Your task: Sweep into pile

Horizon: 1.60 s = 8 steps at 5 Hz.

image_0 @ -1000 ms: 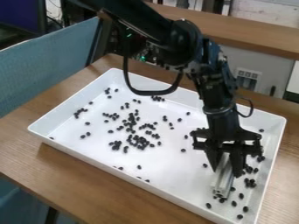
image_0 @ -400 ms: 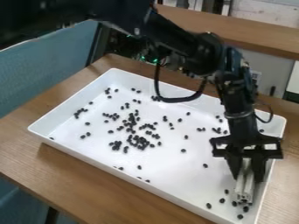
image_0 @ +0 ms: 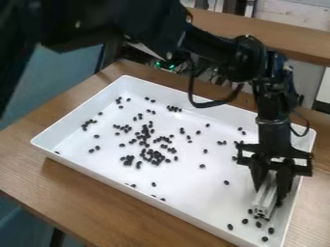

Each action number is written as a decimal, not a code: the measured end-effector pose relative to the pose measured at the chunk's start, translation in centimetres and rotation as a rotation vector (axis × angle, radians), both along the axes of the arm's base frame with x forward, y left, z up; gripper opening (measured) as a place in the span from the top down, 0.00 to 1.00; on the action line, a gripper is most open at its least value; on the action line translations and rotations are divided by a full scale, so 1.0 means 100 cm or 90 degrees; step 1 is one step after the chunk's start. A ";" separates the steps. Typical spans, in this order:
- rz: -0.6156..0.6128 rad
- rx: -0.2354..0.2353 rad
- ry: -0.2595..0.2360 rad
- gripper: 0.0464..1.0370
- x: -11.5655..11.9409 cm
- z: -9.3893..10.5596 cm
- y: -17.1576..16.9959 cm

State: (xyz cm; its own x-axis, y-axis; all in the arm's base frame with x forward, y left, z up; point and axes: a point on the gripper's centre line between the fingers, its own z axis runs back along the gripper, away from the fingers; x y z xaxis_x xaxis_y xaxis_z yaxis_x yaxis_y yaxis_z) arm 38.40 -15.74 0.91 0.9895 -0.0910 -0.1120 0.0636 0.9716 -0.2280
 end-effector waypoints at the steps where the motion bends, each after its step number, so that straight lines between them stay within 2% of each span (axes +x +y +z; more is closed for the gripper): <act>1: 0.000 0.151 0.062 0.64 0.003 -0.003 0.016; 2: 0.011 0.279 0.095 0.64 -0.003 0.000 0.049; 3: 0.022 0.295 0.100 0.65 -0.007 0.000 0.091; 4: 0.007 0.256 0.068 0.65 -0.019 0.002 0.149; 5: -0.018 0.241 0.021 0.65 -0.032 0.002 0.197; 6: -0.022 0.263 -0.001 0.65 -0.046 0.003 0.243; 7: -0.024 0.284 -0.004 0.65 -0.050 0.007 0.279; 8: -0.038 0.293 -0.014 0.65 -0.040 0.029 0.281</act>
State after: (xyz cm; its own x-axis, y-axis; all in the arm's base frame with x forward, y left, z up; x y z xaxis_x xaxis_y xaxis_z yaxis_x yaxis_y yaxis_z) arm 34.44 12.34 3.78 0.9868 -0.0933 -0.1326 0.1219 0.9661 0.2277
